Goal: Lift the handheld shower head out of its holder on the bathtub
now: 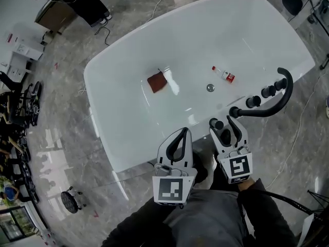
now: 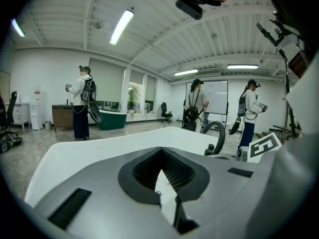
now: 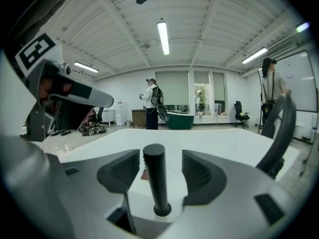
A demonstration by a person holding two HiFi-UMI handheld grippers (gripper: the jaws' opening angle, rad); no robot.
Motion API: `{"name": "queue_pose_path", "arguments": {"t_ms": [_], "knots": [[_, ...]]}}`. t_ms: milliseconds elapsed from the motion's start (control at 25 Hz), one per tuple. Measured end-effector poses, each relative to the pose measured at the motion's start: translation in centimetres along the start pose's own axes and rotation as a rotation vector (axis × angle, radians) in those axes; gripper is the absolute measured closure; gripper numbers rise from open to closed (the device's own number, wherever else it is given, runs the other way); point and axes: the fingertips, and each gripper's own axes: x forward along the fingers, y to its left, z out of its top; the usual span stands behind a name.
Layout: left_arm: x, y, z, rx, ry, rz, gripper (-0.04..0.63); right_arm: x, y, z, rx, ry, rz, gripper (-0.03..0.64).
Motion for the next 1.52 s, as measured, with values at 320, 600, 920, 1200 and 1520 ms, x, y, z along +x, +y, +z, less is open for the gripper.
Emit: {"name": "queue_pose_path", "arguments": {"t_ms": [320, 600, 920, 1200, 1520], "knots": [[0.2, 0.7, -0.9, 0.026, 0.016, -0.005, 0.592, 2.5, -0.3, -5.3, 0.036, 0.061, -0.025, 0.365], [0.0, 1.0, -1.5, 0.026, 0.018, -0.009, 0.592, 3.4, -0.1, -6.5, 0.035, 0.083, -0.029, 0.365], [-0.1, 1.2, -2.2, 0.025, 0.034, -0.007, 0.592, 4.2, -0.1, -7.5, -0.010, 0.124, -0.044, 0.472], [0.0, 1.4, -2.5, 0.021, 0.035, -0.001, 0.592, 4.4, -0.2, -7.8, -0.015, 0.127, -0.046, 0.476], [-0.5, 1.5, -2.0, 0.019, 0.031, 0.003, 0.592, 4.3, 0.0, -7.4, -0.024, 0.132, -0.039, 0.477]]}}
